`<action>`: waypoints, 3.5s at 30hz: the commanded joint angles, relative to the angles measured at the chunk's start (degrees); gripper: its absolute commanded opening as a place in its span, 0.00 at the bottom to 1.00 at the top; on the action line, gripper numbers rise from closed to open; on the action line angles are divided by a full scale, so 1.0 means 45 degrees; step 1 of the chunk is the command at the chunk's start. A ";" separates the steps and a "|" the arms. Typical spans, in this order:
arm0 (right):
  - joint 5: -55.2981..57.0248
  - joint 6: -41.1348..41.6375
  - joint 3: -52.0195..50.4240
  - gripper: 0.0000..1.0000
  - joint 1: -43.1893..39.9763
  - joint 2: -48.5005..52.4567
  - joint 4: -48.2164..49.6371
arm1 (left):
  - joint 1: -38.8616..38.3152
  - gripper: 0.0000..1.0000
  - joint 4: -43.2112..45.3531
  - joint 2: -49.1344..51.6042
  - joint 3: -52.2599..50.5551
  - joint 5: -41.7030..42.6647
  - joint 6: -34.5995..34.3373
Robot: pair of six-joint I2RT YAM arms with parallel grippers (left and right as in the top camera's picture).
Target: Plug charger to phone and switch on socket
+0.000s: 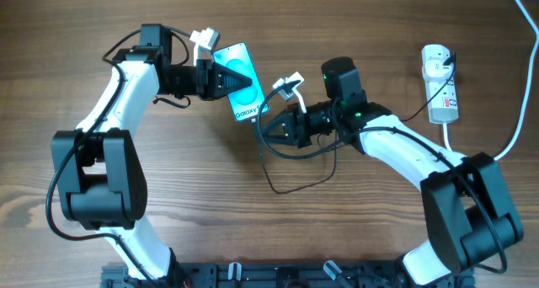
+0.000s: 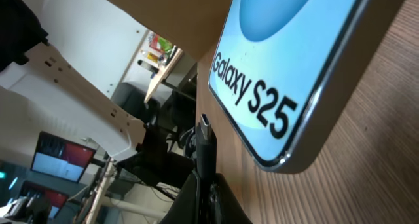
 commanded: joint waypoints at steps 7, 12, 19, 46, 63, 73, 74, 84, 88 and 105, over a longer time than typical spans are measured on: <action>0.0719 0.0491 0.0049 0.04 0.0034 -0.0180 -0.0578 | -0.0049 0.05 0.0029 -0.0325 0.0024 -0.0068 0.0146; 0.0704 0.0714 0.0049 0.04 0.0034 -0.0180 -0.1146 | -0.0063 0.06 0.0024 -0.0325 0.0024 0.0024 -0.0049; 0.0714 0.0714 0.0049 0.04 0.0029 -0.0180 -0.1025 | -0.0515 0.09 0.0029 -0.0325 0.0024 -0.0136 -0.0039; 0.0573 0.0578 0.0049 0.04 -0.0092 -0.0180 -0.1642 | -0.0442 0.06 -0.0010 -0.0325 0.0024 -0.0869 -0.0034; 0.0908 0.0923 0.0049 0.04 -0.0151 -0.0180 -0.1462 | -0.0442 0.06 -0.0010 -0.0325 0.0024 -0.0981 -0.0005; 0.0986 0.0918 0.0049 0.04 -0.0151 -0.0180 -0.1719 | -0.0442 0.05 0.0126 -0.0325 0.0024 -0.0986 -0.0389; 0.1005 0.0913 0.0049 0.04 -0.0151 -0.0180 -0.1685 | -0.0442 0.05 0.0126 -0.0325 0.0024 -0.0986 -0.0384; 0.1005 0.0962 0.0049 0.05 -0.0151 -0.0180 -0.1399 | -0.0447 0.05 0.0126 -0.0325 0.0024 -0.1132 -0.0369; 0.1200 0.1064 0.0049 0.04 -0.0151 -0.0180 -0.1355 | -0.0447 0.05 0.0117 -0.0325 0.0024 -0.1127 -0.0277; 0.1248 0.1817 0.0049 0.04 -0.0165 -0.0180 -0.0063 | -0.0447 0.04 0.0068 -0.0325 0.0024 -0.1122 -0.0185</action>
